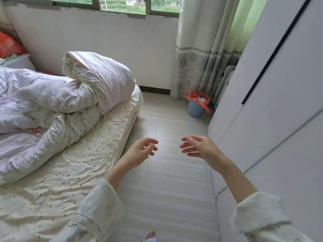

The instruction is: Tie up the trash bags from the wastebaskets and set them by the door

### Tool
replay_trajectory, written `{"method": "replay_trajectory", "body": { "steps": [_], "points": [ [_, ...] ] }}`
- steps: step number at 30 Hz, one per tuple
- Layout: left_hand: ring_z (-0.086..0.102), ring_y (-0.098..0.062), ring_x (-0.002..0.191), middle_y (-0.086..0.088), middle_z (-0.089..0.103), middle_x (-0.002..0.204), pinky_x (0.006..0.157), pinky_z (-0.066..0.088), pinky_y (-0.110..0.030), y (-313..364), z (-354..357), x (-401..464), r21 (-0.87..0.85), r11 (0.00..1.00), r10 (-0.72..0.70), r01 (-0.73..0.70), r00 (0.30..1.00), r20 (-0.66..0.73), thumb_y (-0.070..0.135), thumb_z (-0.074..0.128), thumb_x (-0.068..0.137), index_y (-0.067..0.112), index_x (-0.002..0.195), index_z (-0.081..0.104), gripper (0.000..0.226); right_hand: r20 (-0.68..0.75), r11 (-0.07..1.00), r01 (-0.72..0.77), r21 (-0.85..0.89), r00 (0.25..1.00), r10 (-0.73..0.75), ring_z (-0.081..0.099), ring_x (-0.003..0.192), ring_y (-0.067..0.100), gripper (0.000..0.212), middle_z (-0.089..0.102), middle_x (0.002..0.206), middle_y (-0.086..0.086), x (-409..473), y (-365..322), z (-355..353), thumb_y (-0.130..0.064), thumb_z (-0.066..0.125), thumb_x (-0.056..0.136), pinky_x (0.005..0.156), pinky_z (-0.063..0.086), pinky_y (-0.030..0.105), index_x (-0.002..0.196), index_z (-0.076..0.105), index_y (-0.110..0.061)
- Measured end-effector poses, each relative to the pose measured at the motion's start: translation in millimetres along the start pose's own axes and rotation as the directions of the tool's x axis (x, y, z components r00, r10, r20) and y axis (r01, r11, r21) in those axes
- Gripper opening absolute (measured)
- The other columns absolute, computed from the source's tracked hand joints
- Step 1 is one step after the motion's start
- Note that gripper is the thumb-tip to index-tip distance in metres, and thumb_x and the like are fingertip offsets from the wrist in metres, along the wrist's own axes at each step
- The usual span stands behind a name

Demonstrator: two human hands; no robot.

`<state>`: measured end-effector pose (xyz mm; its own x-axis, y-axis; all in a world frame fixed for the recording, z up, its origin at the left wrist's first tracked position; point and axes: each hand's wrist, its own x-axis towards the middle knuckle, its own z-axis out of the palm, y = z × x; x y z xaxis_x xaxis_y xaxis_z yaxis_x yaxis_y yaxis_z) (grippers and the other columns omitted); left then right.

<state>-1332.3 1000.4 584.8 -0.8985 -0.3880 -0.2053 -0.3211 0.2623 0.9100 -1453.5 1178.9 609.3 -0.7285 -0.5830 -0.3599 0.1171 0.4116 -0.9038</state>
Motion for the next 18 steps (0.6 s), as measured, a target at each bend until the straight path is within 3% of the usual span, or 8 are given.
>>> {"method": "replay_trajectory", "body": {
  "steps": [3,9,18],
  "points": [
    [0.062,-0.017,0.086,0.002,0.064,0.093,0.077,0.048,-0.028,10.8,-33.3,73.0,-0.004,1.0,0.004,-0.005,1.0,-0.027,0.014,0.041,0.093,0.022,0.102,0.058,0.021,-0.015,1.0,0.012,0.012,1.0,-0.012,0.068,0.088,0.019,0.025,0.07,0.094,0.003,65.7,-32.8,-2.8,-0.024,0.042,0.097,0.084,0.053,0.032,0.103,0.064,-0.014],
    [0.062,-0.017,0.086,-0.002,0.065,0.098,0.075,0.047,-0.025,15.7,-72.1,201.8,0.007,1.0,-0.014,0.013,0.998,0.067,0.014,0.041,0.093,0.019,0.107,0.059,0.023,-0.047,1.0,-0.024,0.013,0.999,0.024,0.067,0.085,0.018,0.024,0.07,0.092,0.003,191.8,-72.2,-13.7,-0.023,0.042,0.097,0.081,0.053,0.031,0.103,0.063,-0.014],
    [0.06,-0.014,0.082,0.002,0.063,0.092,0.073,0.045,-0.024,38.7,-135.3,436.8,-0.012,0.999,-0.032,0.032,0.999,0.012,0.013,0.04,0.094,0.018,0.107,0.059,0.023,-0.027,0.999,-0.026,0.022,0.999,0.027,0.065,0.079,0.016,0.022,0.068,0.088,0.003,429.2,-145.0,-47.3,-0.022,0.043,0.096,0.078,0.052,0.028,0.103,0.062,-0.011]
  ]
}}
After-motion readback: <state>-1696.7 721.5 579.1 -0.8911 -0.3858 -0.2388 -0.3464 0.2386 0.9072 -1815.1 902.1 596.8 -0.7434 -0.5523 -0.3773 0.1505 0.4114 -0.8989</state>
